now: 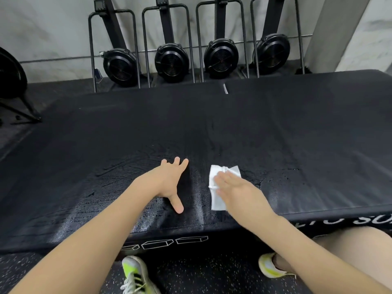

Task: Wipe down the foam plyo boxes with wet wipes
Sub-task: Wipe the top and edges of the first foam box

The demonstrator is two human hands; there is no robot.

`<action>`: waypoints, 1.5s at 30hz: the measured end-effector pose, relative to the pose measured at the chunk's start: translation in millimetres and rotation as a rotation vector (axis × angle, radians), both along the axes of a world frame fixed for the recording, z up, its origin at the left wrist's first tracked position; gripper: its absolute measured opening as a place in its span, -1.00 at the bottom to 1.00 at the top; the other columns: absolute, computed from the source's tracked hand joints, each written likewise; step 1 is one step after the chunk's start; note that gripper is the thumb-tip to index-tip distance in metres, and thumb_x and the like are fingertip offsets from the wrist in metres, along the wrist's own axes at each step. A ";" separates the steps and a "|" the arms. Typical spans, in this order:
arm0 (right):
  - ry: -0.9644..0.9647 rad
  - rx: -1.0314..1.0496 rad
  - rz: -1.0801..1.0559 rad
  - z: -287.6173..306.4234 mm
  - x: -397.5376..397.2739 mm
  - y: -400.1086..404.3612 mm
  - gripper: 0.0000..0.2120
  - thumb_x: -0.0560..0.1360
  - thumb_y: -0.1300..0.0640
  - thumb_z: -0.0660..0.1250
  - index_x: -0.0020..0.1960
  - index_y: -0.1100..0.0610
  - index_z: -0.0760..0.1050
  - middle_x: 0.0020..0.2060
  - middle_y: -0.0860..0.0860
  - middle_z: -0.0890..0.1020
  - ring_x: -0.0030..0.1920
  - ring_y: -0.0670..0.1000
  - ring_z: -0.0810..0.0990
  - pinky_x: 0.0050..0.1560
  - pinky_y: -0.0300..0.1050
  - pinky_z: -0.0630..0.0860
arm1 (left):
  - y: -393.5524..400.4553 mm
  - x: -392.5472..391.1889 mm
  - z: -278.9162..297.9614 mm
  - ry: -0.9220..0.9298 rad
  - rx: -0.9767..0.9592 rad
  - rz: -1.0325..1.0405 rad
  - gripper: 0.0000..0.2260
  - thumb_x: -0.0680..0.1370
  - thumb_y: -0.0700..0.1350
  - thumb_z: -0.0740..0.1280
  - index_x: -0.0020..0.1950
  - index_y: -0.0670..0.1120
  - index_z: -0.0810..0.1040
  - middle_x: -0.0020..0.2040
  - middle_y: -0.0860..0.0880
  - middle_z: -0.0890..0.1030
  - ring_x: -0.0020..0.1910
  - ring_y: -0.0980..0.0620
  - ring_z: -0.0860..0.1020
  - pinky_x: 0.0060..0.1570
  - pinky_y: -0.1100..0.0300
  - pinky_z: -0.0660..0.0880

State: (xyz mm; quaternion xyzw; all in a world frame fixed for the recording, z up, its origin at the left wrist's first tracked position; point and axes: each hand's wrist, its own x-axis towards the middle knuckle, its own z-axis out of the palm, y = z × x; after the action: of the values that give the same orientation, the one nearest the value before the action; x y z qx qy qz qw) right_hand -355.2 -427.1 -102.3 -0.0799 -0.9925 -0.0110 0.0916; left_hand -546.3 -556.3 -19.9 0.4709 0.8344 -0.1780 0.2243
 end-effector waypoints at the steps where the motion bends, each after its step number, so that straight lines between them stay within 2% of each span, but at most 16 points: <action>1: 0.053 -0.011 -0.016 4.1 3.5 3.2 -0.76 0.59 0.23 0.19 0.20 0.08 0.52 0.24 -0.03 0.51 0.37 0.03 0.46 0.42 -0.15 0.33 | -1.4 -0.1 1.0 -0.015 0.011 0.004 0.39 0.21 0.19 0.67 0.62 -0.02 -0.36 0.65 -0.10 -0.21 0.60 -0.34 -0.15 0.49 -0.21 0.24; 3: 0.220 -0.191 -0.107 13.5 19.4 -0.9 -0.84 0.51 0.17 0.45 0.06 -0.02 0.62 0.12 -0.15 0.62 0.25 -0.08 0.57 0.10 -0.24 0.54 | -2.7 -0.2 1.1 -0.025 0.021 0.013 0.39 0.21 0.18 0.67 0.63 -0.01 -0.35 0.65 -0.09 -0.22 0.60 -0.33 -0.16 0.48 -0.22 0.25; 6: 0.288 -0.240 -0.084 15.0 38.0 -13.0 -0.83 0.44 0.13 0.54 -0.02 -0.08 0.67 -0.04 -0.20 0.68 0.05 -0.06 0.64 -0.13 -0.18 0.62 | -0.2 0.6 -0.8 -0.002 0.015 0.012 0.41 0.18 0.19 0.67 0.62 -0.01 -0.35 0.65 -0.10 -0.21 0.60 -0.34 -0.14 0.46 -0.23 0.28; 10: 0.259 -0.136 0.024 17.7 27.5 -9.4 -0.75 0.39 0.20 0.49 -0.01 -0.08 0.62 -0.07 -0.23 0.64 -0.01 -0.08 0.60 -0.21 -0.20 0.60 | -1.3 1.2 -1.1 0.001 0.023 0.014 0.40 0.19 0.18 0.67 0.63 -0.02 -0.35 0.66 -0.11 -0.20 0.60 -0.34 -0.13 0.46 -0.22 0.27; 13: 0.164 -0.001 -0.074 17.0 15.2 13.5 -0.77 0.42 0.25 0.41 -0.04 -0.05 0.57 -0.11 -0.17 0.60 0.03 -0.06 0.57 -0.10 -0.21 0.57 | -4.8 1.0 -0.3 -0.030 0.047 0.027 0.39 0.20 0.17 0.68 0.63 0.00 -0.33 0.66 -0.08 -0.20 0.61 -0.31 -0.15 0.48 -0.22 0.25; 17: 0.229 -0.027 -0.061 19.8 41.3 7.5 -0.71 0.37 0.33 0.47 -0.12 -0.01 0.47 -0.19 -0.13 0.51 -0.09 -0.05 0.56 -0.12 -0.26 0.52 | -7.7 1.5 -0.1 -0.034 0.063 0.021 0.38 0.21 0.17 0.67 0.64 0.00 -0.32 0.66 -0.07 -0.19 0.61 -0.31 -0.14 0.49 -0.22 0.24; 19: 0.213 0.011 0.058 14.7 48.1 -10.6 -0.80 0.42 0.32 0.41 -0.06 0.05 0.55 -0.10 -0.10 0.55 0.02 -0.05 0.57 0.08 -0.23 0.49 | -5.0 1.8 -1.0 -0.002 0.046 0.005 0.39 0.19 0.19 0.67 0.63 -0.02 -0.32 0.66 -0.09 -0.17 0.60 -0.33 -0.10 0.47 -0.23 0.26; 22: 0.173 0.055 0.181 -4.2 21.3 -18.8 -0.73 0.50 0.26 0.34 0.18 0.12 0.58 0.15 -0.03 0.60 0.26 -0.01 0.54 0.25 -0.15 0.51 | 1.1 3.4 -2.6 0.041 0.005 0.000 0.42 0.18 0.20 0.67 0.62 -0.05 -0.35 0.65 -0.12 -0.18 0.59 -0.36 -0.08 0.45 -0.22 0.29; 26: 0.129 0.007 -0.036 3.3 -15.4 6.5 -0.60 0.27 0.34 0.50 0.07 0.11 0.56 0.01 -0.04 0.59 0.08 -0.03 0.57 -0.15 -0.19 0.62 | -1.3 3.3 0.3 0.001 0.021 0.019 0.39 0.21 0.18 0.67 0.63 -0.02 -0.35 0.66 -0.10 -0.20 0.60 -0.33 -0.11 0.46 -0.20 0.29; 28: 0.064 0.045 -0.133 12.2 -7.5 20.4 -0.63 0.27 0.37 0.47 0.03 0.12 0.55 -0.02 -0.03 0.55 0.04 -0.03 0.57 -0.28 -0.17 0.59 | -5.0 2.2 0.0 -0.019 0.040 0.022 0.37 0.22 0.17 0.67 0.63 -0.01 -0.33 0.66 -0.09 -0.20 0.61 -0.32 -0.13 0.48 -0.21 0.26; 31: 0.041 0.085 -0.103 10.3 29.6 22.2 -0.74 0.51 0.33 0.20 0.15 0.11 0.43 0.08 0.00 0.45 0.13 0.02 0.48 -0.09 -0.10 0.59 | -5.3 1.4 -2.2 -0.007 0.042 0.010 0.37 0.22 0.18 0.66 0.63 -0.02 -0.33 0.66 -0.10 -0.19 0.60 -0.33 -0.11 0.48 -0.22 0.25; 34: 0.100 0.118 0.015 6.9 63.3 -12.4 -0.70 0.42 0.35 0.35 0.11 0.13 0.53 0.06 0.00 0.48 0.14 0.06 0.53 0.03 -0.11 0.59 | -1.0 1.4 -4.6 0.033 0.017 -0.002 0.40 0.19 0.20 0.66 0.63 -0.04 -0.34 0.65 -0.12 -0.19 0.60 -0.36 -0.10 0.45 -0.22 0.30; 37: 0.101 0.156 0.129 -14.2 57.1 -34.9 -0.57 0.45 0.29 0.39 0.32 0.24 0.51 0.26 0.11 0.55 0.34 0.19 0.50 0.34 0.06 0.47 | 2.7 0.5 -7.2 0.051 -0.002 0.000 0.43 0.17 0.21 0.67 0.62 -0.05 -0.36 0.65 -0.13 -0.20 0.59 -0.38 -0.10 0.43 -0.22 0.32; 39: 0.166 0.122 0.134 -22.3 40.4 -32.2 -0.62 0.55 0.21 0.35 0.36 0.19 0.50 0.31 0.07 0.55 0.39 0.14 0.48 0.38 0.05 0.44 | 2.2 -0.6 -6.5 0.034 0.005 0.007 0.42 0.18 0.19 0.67 0.62 -0.04 -0.37 0.65 -0.11 -0.21 0.59 -0.37 -0.12 0.45 -0.22 0.30; 42: 0.279 0.012 0.031 -15.8 33.2 -16.4 -0.62 0.72 0.08 0.02 0.32 0.13 0.56 0.29 0.03 0.60 0.37 0.06 0.52 0.34 0.01 0.49 | -1.5 -2.4 -4.5 -0.010 0.031 0.020 0.40 0.20 0.17 0.68 0.62 0.00 -0.35 0.65 -0.08 -0.22 0.60 -0.33 -0.15 0.46 -0.22 0.27; 45: 0.261 0.105 0.038 -24.7 63.8 -7.3 -0.70 0.69 0.14 0.15 0.34 0.14 0.52 0.32 0.01 0.56 0.41 0.05 0.47 0.42 -0.02 0.38 | -2.2 -3.2 -5.4 0.000 0.033 0.007 0.40 0.19 0.20 0.67 0.63 0.01 -0.35 0.66 -0.08 -0.20 0.60 -0.33 -0.11 0.45 -0.22 0.30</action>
State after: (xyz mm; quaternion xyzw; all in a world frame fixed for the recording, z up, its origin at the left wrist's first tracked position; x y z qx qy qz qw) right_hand -291.5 -434.4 -127.1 -0.0568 -0.9716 -0.0507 0.2240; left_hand -549.5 -558.5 -25.3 0.4715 0.8389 -0.1634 0.2171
